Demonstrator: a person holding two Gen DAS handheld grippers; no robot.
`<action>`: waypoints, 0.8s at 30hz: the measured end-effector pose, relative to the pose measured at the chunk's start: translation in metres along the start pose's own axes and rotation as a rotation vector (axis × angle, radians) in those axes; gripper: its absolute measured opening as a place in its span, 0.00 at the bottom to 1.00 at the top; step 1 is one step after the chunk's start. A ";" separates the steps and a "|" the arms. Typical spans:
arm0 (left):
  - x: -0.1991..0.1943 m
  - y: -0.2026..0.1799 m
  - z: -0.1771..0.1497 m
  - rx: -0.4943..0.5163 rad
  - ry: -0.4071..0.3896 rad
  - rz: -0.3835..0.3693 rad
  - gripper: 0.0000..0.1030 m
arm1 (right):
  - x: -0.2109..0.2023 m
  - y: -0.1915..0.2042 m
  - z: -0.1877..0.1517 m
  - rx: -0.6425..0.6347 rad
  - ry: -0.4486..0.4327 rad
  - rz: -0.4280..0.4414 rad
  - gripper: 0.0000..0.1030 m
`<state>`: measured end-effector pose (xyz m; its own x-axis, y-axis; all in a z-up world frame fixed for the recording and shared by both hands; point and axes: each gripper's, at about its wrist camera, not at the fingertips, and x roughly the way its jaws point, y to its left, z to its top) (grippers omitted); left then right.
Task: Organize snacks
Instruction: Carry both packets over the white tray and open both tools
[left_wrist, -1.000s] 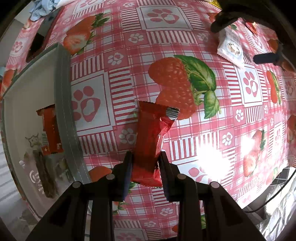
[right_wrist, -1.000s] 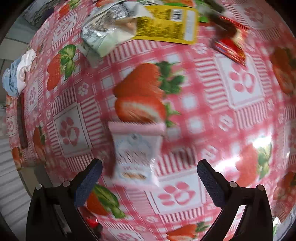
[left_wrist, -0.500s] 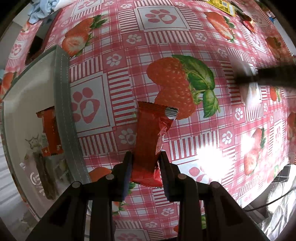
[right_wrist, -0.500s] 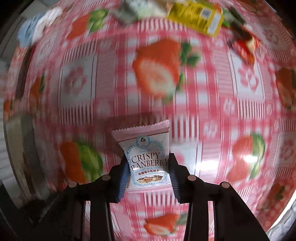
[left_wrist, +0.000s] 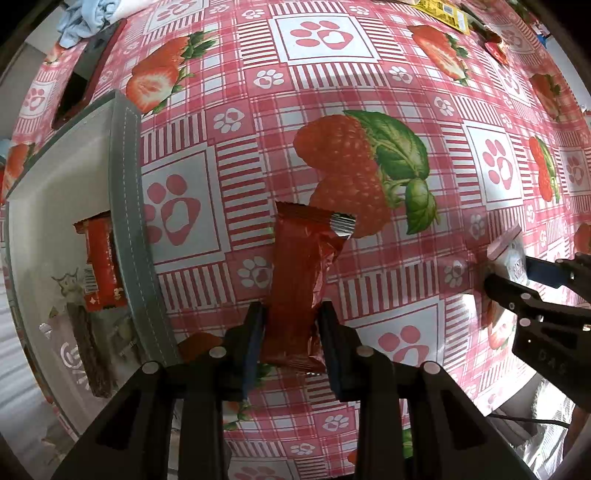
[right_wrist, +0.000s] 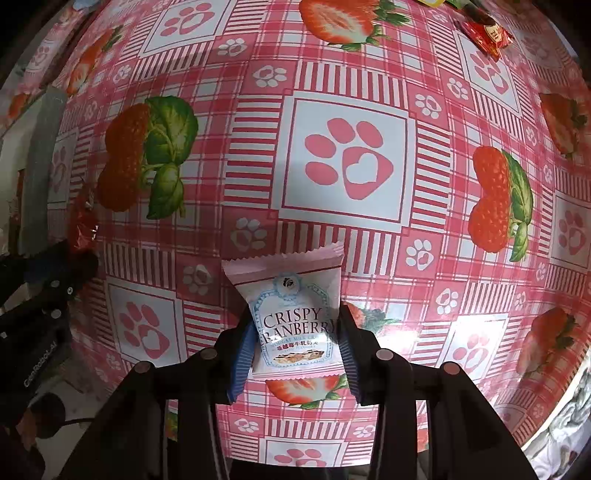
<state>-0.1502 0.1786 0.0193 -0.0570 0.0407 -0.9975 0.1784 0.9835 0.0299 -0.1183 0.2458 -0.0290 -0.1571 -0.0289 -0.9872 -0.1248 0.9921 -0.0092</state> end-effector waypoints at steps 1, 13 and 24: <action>0.000 0.000 0.000 -0.001 -0.001 0.000 0.34 | 0.002 0.012 0.003 -0.001 -0.002 -0.002 0.42; -0.022 0.025 -0.006 -0.032 -0.027 -0.112 0.23 | -0.021 0.010 0.013 0.088 0.006 0.164 0.40; -0.083 0.088 -0.022 -0.171 -0.173 -0.136 0.23 | -0.066 0.081 0.057 -0.015 -0.065 0.251 0.40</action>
<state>-0.1513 0.2656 0.1059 0.1024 -0.1102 -0.9886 0.0116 0.9939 -0.1096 -0.0623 0.3345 0.0260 -0.1213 0.2267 -0.9664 -0.1042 0.9653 0.2396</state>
